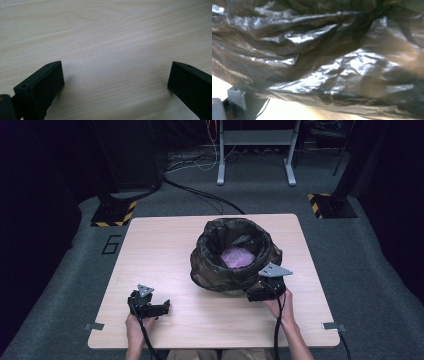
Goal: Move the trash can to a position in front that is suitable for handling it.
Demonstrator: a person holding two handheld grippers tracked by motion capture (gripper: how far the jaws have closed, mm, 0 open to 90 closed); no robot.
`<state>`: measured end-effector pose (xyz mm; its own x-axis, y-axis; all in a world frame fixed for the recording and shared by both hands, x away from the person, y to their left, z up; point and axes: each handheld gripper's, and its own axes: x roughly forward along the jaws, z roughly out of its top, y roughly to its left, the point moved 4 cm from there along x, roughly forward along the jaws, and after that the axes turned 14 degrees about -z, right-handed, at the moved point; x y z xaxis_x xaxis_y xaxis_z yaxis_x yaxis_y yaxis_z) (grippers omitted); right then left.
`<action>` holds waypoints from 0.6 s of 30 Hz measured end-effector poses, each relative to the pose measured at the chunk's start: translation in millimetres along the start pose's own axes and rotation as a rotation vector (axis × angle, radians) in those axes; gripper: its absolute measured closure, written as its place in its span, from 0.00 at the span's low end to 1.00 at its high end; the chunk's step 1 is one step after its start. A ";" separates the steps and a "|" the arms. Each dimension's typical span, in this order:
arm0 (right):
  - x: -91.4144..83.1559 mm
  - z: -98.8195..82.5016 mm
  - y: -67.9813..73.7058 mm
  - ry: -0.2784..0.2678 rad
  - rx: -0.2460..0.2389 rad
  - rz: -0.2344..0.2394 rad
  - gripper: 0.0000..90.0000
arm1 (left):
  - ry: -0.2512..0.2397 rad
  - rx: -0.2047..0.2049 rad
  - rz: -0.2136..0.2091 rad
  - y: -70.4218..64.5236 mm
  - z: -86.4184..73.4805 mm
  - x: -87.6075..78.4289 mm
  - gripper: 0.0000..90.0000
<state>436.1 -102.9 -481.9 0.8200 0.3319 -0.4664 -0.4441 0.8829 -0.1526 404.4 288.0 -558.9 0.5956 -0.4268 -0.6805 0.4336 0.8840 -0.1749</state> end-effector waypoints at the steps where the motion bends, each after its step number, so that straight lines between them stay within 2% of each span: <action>1: 1.4 1.5 1.5 0.002 0.004 0.000 0.00 | 0.000 0.000 0.001 0.0 0.0 0.0 0.00; 11: 17.0 15.5 19.7 0.007 -0.015 -0.004 0.00 | 0.000 0.000 0.001 0.0 0.0 0.0 0.00; 18: 30.9 26.1 31.7 0.018 -0.008 -0.013 0.00 | 0.000 0.000 0.002 0.0 0.0 0.0 0.00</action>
<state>456.8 -56.0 -478.4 0.8193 0.3143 -0.4796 -0.4362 0.8845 -0.1655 404.4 288.0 -558.9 0.5968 -0.4249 -0.6806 0.4324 0.8849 -0.1733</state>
